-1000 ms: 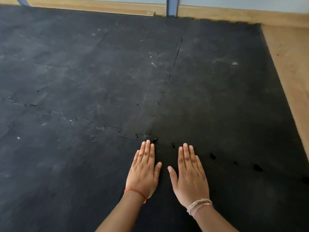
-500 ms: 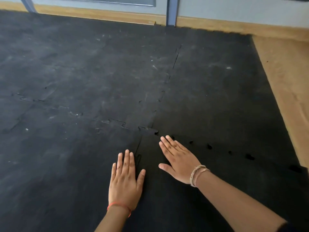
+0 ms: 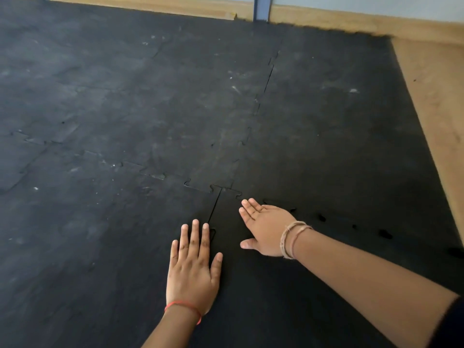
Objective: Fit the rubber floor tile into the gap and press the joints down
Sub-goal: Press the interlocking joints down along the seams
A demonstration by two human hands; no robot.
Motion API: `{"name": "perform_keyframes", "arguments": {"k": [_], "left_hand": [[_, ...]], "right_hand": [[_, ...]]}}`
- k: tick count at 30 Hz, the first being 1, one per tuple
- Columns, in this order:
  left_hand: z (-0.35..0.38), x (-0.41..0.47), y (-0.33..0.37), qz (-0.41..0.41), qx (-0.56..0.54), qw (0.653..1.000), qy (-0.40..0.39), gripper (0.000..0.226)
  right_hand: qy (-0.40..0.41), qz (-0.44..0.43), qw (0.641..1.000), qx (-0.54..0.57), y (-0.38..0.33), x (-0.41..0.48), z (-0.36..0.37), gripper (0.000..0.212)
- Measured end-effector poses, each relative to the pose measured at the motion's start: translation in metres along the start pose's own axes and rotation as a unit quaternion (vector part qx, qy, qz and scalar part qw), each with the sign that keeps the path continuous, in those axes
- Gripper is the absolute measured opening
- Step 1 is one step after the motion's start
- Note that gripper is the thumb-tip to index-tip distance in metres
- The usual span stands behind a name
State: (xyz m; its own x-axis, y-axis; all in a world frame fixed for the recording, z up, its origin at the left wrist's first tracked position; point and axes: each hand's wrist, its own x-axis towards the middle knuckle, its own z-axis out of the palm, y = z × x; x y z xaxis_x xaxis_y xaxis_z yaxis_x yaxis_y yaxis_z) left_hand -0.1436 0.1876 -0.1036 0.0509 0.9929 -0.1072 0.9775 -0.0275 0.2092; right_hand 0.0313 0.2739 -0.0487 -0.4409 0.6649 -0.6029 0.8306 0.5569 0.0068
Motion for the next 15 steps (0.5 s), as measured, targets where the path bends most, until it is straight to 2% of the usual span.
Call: {"name": "perform_keyframes", "arguments": {"k": [4, 7, 9, 15], "left_hand": [[-0.003, 0.001, 0.003, -0.002, -0.006, 1.0, -0.006, 0.071], [-0.005, 0.003, 0.004, -0.004, -0.013, 1.0, -0.008, 0.071], [-0.003, 0.001, 0.003, -0.001, -0.003, 1.0, -0.011, 0.07], [-0.003, 0.005, -0.002, 0.013, 0.014, 0.999, -0.033, 0.062]], "right_hand": [[0.025, -0.032, 0.998, 0.039, 0.001, -0.005, 0.002, 0.087], [0.069, -0.065, 0.995, 0.014, -0.02, 0.002, 0.009, 0.099], [0.078, -0.058, 0.995, 0.003, -0.03, 0.009, 0.01, 0.105], [0.014, -0.03, 0.999, -0.014, -0.038, 0.021, -0.005, 0.108]]}}
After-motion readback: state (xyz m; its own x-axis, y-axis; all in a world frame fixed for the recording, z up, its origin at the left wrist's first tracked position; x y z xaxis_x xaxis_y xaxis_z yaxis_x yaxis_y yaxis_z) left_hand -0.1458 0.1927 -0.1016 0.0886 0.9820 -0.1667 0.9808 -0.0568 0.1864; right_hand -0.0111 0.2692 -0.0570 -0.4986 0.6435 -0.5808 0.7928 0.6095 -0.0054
